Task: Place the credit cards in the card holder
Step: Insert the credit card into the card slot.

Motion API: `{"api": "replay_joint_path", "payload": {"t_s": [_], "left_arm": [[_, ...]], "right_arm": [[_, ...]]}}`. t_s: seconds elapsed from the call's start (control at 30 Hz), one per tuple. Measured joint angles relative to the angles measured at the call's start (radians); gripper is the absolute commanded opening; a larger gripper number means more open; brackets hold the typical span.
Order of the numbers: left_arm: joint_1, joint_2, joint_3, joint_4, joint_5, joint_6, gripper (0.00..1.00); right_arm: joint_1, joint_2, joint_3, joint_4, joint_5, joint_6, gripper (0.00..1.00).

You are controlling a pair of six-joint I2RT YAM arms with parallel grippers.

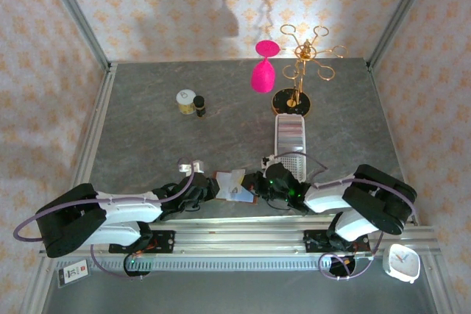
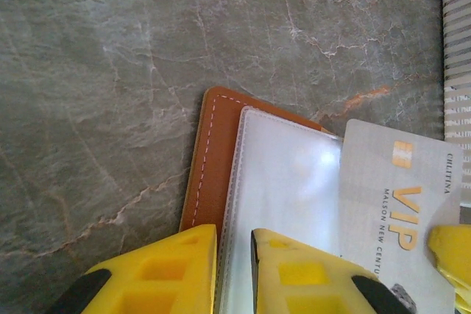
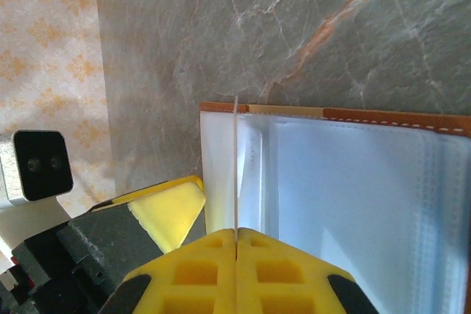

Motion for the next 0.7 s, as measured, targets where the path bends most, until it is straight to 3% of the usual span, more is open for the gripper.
{"api": "replay_joint_path", "payload": {"t_s": [0.7], "left_arm": [[0.000, 0.000, -0.004, 0.005, 0.000, 0.000, 0.18]], "right_arm": [[0.051, -0.001, 0.004, -0.062, 0.040, 0.053, 0.00]]}}
